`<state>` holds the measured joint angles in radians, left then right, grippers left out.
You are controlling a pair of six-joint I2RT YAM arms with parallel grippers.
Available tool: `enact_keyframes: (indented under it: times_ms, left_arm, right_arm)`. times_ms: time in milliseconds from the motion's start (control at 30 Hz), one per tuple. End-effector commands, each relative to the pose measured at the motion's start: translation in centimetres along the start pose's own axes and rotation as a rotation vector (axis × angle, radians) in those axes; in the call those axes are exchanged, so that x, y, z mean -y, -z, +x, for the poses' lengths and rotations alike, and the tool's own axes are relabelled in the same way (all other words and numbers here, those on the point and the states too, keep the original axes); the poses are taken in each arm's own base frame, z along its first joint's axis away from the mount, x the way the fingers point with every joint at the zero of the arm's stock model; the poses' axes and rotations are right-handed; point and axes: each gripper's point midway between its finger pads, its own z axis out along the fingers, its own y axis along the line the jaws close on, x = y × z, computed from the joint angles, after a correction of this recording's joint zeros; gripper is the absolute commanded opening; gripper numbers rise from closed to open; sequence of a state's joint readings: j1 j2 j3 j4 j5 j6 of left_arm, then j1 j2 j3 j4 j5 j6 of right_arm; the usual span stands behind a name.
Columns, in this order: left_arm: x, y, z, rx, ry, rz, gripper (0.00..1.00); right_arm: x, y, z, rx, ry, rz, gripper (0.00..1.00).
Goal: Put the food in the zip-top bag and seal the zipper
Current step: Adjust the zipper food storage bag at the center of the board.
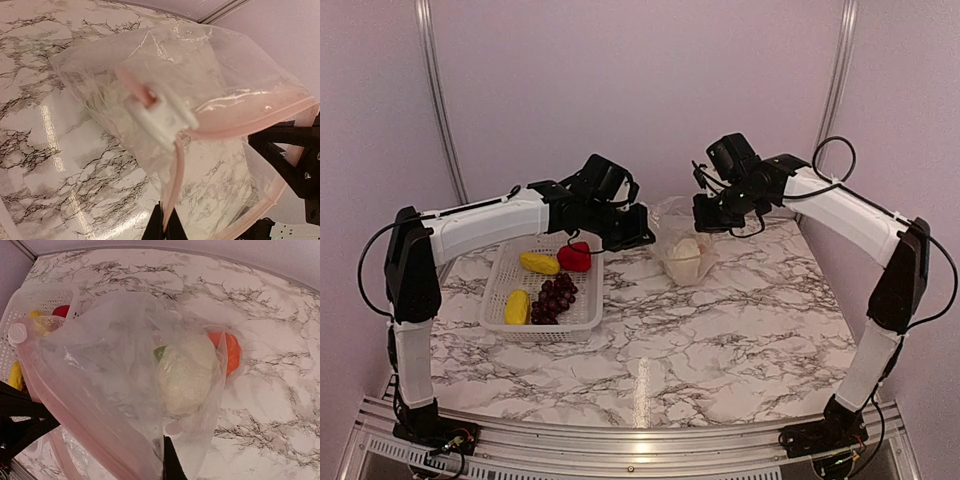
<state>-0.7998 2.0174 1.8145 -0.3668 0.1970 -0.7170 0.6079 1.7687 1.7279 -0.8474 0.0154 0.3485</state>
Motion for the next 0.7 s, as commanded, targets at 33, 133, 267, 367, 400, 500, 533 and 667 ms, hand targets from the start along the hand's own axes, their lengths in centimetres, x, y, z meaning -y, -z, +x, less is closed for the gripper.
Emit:
enact_keyframes:
  times_ms: [33, 133, 267, 367, 400, 500, 533, 667]
  left_arm:
    - [9.5, 3.1, -8.6, 0.211, -0.03, 0.224, 0.0]
    - [12.4, 3.7, -11.2, 0.268, 0.005, 0.321, 0.0]
    - [9.3, 1.5, -8.8, 0.202, 0.057, 0.24, 0.0]
    - [6.5, 0.3, -6.5, 0.152, 0.074, 0.172, 0.0]
    - [5.9, -0.1, -6.0, 0.141, 0.076, 0.158, 0.0]
    - [5.1, -0.6, -5.3, 0.123, 0.066, 0.136, 0.0]
    - [5.3, -0.6, -5.6, 0.127, 0.057, 0.139, 0.0]
    - [6.4, -0.2, -7.5, 0.159, 0.028, 0.159, 0.0]
  right_arm:
    - [1.4, 7.3, -7.9, 0.246, 0.031, 0.123, 0.0]
    - [2.3, 8.7, -9.4, 0.294, 0.023, 0.153, 0.0]
    - [3.4, 7.7, -8.9, 0.268, 0.021, 0.154, 0.0]
    - [3.2, 6.7, -8.3, 0.246, 0.019, 0.13, 0.0]
    - [3.2, 6.5, -8.3, 0.242, 0.016, 0.126, 0.0]
    - [3.1, 6.0, -8.6, 0.247, 0.007, 0.118, 0.0]
    - [3.1, 5.9, -8.8, 0.248, 0.004, 0.119, 0.0]
    - [4.2, 5.5, -10.0, 0.255, -0.023, 0.128, 0.0]
